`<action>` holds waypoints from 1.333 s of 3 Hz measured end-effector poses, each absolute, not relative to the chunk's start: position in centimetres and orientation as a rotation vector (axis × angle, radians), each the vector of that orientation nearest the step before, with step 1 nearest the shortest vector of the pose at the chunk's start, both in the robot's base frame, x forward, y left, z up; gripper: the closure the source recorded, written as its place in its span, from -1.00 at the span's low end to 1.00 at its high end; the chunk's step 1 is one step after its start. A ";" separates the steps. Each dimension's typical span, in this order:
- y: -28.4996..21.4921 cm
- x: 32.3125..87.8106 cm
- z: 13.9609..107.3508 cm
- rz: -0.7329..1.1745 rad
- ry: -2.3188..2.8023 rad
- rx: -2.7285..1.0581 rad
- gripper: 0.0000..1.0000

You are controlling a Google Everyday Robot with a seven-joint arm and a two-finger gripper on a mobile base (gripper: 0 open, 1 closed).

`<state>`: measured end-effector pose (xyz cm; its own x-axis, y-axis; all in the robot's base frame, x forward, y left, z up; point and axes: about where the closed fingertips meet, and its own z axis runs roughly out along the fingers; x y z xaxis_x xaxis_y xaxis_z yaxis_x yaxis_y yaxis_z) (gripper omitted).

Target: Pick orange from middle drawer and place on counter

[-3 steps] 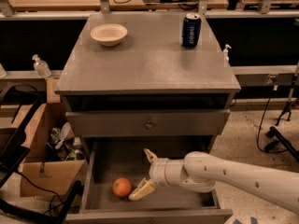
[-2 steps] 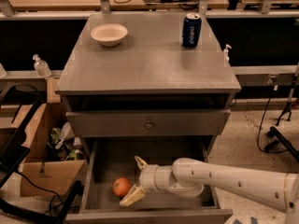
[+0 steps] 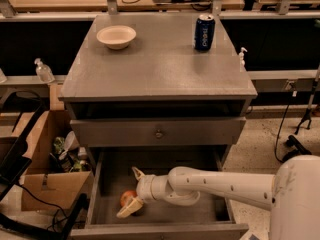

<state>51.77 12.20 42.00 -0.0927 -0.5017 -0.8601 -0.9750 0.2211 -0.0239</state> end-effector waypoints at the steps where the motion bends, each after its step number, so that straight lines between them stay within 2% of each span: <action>1: 12.6 53.2 41.1 0.738 1.716 -1.405 -1.00; 2: 12.4 52.9 39.6 0.742 1.733 -1.422 -1.00; 4: 10.3 50.6 36.7 0.715 1.820 -1.514 -0.05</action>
Offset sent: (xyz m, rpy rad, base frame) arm 0.0075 -0.0039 -0.0427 -0.0627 0.0210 0.0155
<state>50.58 10.32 36.69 -0.1158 -0.6253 -0.7718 -0.9833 0.1818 0.0002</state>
